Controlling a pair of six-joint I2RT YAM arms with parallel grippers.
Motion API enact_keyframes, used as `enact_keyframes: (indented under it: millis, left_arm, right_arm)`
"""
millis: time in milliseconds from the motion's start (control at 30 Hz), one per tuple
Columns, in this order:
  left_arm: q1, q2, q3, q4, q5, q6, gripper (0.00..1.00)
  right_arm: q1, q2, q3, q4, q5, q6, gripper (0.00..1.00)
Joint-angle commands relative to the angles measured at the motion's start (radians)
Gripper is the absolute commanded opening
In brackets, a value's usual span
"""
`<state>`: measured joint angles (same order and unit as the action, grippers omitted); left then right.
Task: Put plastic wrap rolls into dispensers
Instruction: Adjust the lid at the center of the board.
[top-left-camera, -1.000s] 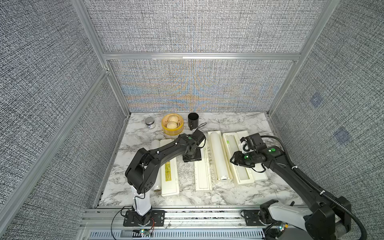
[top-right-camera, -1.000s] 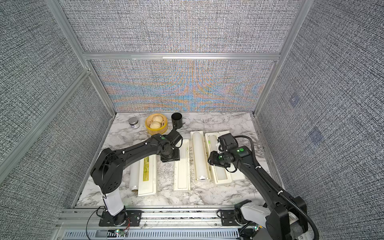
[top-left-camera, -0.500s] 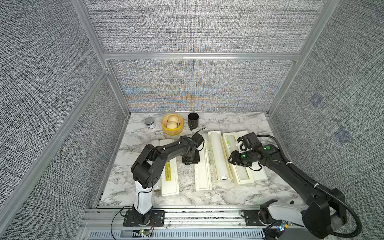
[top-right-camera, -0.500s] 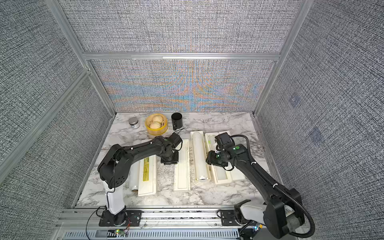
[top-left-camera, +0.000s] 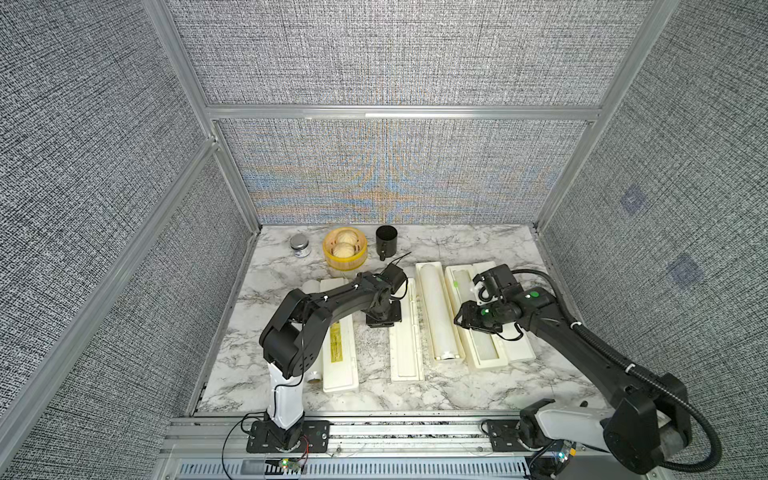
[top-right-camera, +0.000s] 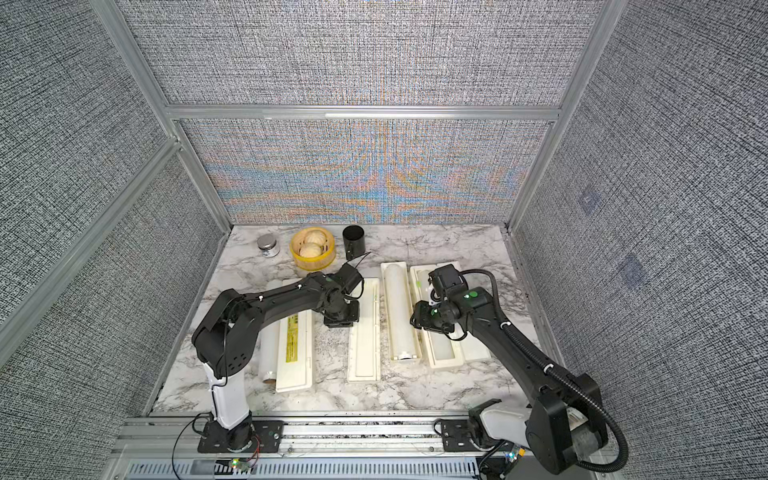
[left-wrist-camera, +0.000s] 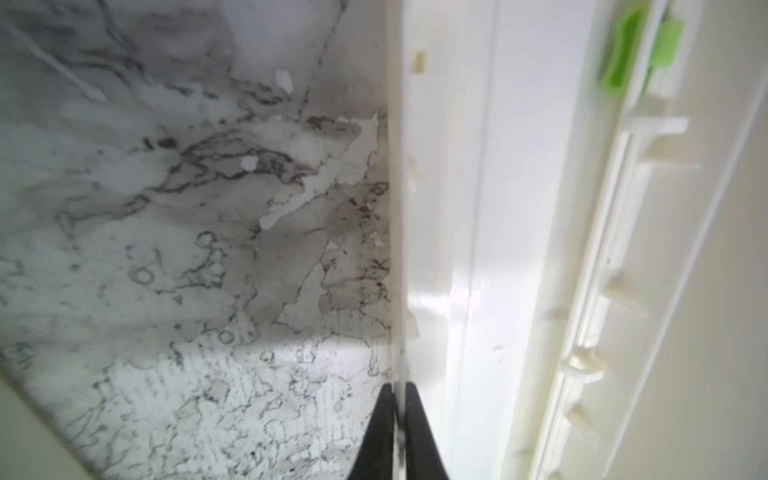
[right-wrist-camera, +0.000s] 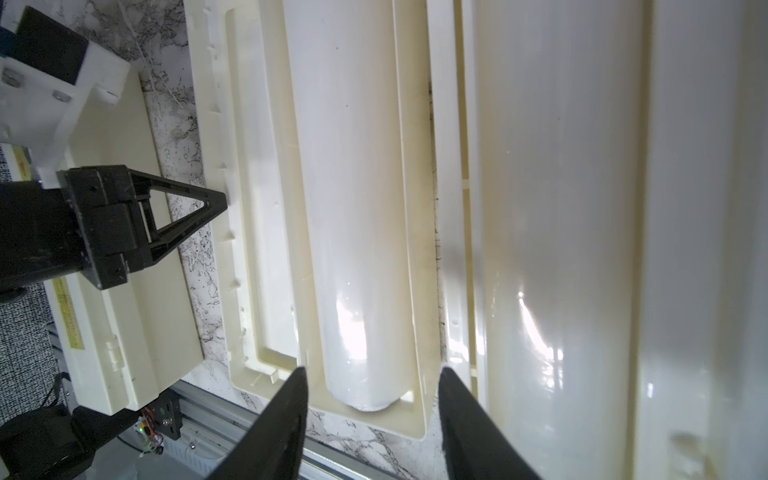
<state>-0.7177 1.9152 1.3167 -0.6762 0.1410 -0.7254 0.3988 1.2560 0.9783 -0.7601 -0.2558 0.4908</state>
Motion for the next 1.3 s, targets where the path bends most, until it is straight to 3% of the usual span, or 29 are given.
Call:
enact_keyframes:
  millis: [0, 300, 533, 733, 1033, 1267]
  left_arm:
    - [0.014, -0.028, -0.022, 0.069, 0.078, 0.014, 0.07]
    - [0.035, -0.022, -0.047, 0.062, 0.107, 0.040, 0.07]
    - [0.044, -0.045, -0.106, 0.186, 0.186, 0.016, 0.00]
    - [0.056, -0.101, -0.147, 0.265, 0.249, 0.035, 0.00]
    - [0.139, -0.235, -0.278, 0.468, 0.456, 0.016, 0.00]
    - [0.200, -0.321, -0.352, 0.668, 0.625, -0.071, 0.00]
  right_arm:
    - [0.006, 0.002, 0.008, 0.041, -0.070, -0.004, 0.54]
    - [0.019, -0.001, 0.007, 0.069, -0.103, 0.005, 0.54]
    - [0.020, 0.005, 0.004, 0.087, -0.119, 0.009, 0.54]
    - [0.024, 0.021, 0.003, 0.126, -0.175, 0.013, 0.54]
    - [0.024, 0.012, -0.002, 0.240, -0.357, 0.012, 0.59]
    - [0.020, 0.006, -0.027, 0.454, -0.561, 0.100, 0.61]
